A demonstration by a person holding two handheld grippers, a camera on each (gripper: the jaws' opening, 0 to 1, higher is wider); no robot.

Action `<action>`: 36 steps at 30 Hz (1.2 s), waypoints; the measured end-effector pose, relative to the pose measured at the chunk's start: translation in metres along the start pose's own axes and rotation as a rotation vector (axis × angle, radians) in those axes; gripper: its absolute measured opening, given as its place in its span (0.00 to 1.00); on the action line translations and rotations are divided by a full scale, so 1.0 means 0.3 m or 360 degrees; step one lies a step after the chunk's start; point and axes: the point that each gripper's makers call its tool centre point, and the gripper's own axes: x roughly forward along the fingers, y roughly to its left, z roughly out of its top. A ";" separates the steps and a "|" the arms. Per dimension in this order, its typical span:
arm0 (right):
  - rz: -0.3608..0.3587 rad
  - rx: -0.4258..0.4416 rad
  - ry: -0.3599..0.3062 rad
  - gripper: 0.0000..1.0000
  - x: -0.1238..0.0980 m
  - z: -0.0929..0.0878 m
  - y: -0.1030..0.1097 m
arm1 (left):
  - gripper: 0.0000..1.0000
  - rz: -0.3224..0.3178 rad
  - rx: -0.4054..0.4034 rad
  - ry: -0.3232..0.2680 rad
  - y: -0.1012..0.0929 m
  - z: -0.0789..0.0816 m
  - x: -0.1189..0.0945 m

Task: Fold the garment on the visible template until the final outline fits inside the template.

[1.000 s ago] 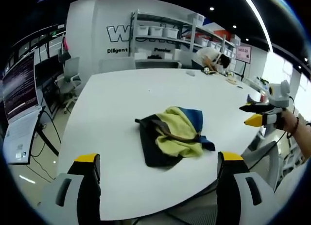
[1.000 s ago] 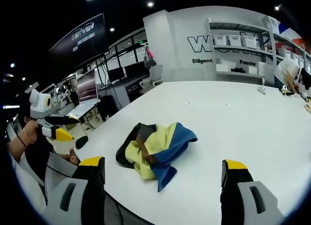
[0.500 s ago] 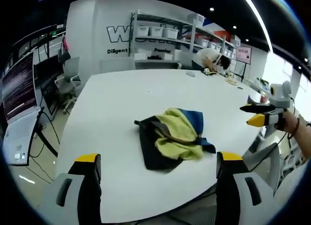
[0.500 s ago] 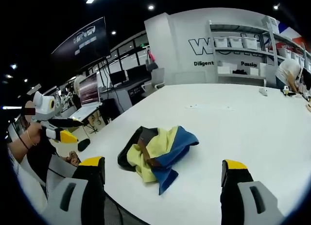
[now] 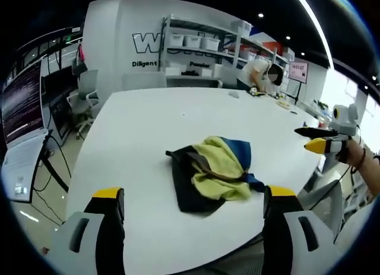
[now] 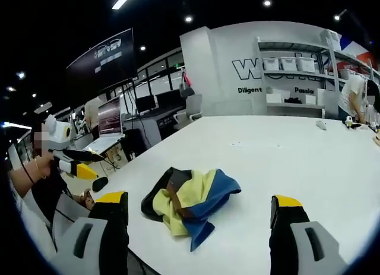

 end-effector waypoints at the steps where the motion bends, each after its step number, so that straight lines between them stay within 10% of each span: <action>1: 0.0003 -0.0011 0.0003 0.99 0.002 -0.001 0.001 | 0.92 0.0002 0.0003 0.0005 0.003 -0.002 0.003; 25: 0.0045 -0.0337 -0.0101 0.91 0.160 0.004 -0.009 | 0.80 -0.0014 -0.0106 0.0066 0.063 -0.021 0.157; 36: 0.0094 -0.0437 0.0034 0.87 0.231 -0.076 -0.016 | 0.73 -0.0027 -0.0126 0.0132 0.058 -0.044 0.232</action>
